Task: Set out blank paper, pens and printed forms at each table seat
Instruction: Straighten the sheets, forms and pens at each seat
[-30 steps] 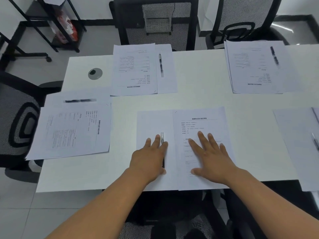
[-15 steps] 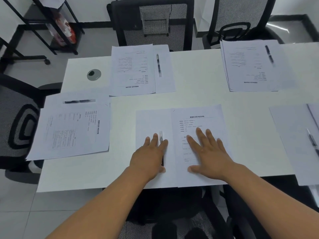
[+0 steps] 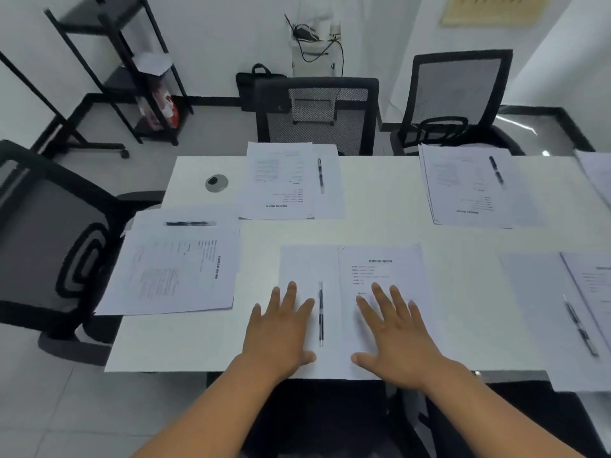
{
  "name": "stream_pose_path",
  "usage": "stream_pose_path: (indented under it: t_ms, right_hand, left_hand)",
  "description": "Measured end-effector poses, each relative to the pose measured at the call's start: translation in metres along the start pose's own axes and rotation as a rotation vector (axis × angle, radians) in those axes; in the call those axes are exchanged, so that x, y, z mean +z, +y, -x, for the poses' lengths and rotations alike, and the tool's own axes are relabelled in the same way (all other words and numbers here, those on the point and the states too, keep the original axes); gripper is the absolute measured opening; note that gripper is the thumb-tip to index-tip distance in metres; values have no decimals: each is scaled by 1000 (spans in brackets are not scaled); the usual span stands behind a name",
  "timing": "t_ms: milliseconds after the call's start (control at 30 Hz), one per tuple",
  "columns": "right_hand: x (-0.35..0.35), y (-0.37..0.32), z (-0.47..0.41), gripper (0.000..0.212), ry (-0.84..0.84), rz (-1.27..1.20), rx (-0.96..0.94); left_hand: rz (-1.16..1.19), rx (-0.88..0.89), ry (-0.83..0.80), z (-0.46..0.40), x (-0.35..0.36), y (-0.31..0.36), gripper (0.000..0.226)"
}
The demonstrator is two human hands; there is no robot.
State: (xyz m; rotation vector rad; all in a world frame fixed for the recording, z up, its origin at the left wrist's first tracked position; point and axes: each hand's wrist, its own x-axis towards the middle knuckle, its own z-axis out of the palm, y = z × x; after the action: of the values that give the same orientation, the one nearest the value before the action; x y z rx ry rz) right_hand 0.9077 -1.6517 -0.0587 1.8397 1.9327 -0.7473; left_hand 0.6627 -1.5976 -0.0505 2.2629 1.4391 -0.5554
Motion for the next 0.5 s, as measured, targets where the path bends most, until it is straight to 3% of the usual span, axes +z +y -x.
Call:
stream_pose_path:
  t_ms: [300,500]
  right_hand:
    - [-74,-57,45,100,180,48,-84]
    - [-133,-83,88,92,357,48,-178]
  left_hand:
    - [1,-125,126,72,-67,-19,103]
    - [-4,-259,292,133,-113,-14,92]
